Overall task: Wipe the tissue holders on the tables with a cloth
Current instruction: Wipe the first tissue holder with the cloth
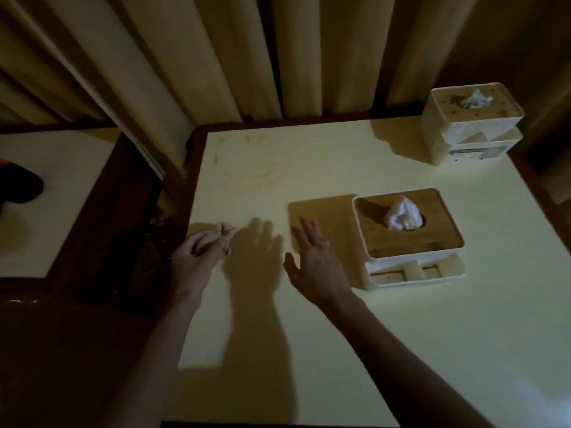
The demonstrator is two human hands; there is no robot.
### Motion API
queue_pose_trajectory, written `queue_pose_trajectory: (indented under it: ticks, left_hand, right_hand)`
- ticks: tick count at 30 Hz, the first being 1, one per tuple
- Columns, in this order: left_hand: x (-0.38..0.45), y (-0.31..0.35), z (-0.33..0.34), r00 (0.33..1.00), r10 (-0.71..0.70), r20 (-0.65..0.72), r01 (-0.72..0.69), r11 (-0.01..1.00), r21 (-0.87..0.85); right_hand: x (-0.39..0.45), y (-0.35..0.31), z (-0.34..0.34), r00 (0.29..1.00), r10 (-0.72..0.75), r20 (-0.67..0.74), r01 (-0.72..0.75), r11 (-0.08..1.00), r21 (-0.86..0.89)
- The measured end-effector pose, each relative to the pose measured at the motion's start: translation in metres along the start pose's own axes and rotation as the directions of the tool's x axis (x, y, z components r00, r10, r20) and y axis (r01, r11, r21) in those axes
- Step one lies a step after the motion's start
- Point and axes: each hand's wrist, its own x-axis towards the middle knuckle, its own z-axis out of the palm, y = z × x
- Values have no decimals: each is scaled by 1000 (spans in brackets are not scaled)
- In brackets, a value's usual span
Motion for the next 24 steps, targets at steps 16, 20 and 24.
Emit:
queue_pose_trajectory:
  ticks: [16,20,24]
  left_hand:
    - [127,-38,-12,774,496,394,-570,274,775]
    - [149,-45,-13,750,427,505,-627,213,749]
    - [157,-42,-2,825,383,416,-546,346,763]
  right_hand:
    - [60,28,87,961,164,-221,-202,966,-163]
    - [63,29,90,956,170,-237,-208,968,-144]
    - [63,30,91,950,158,-269,-202,969,-145]
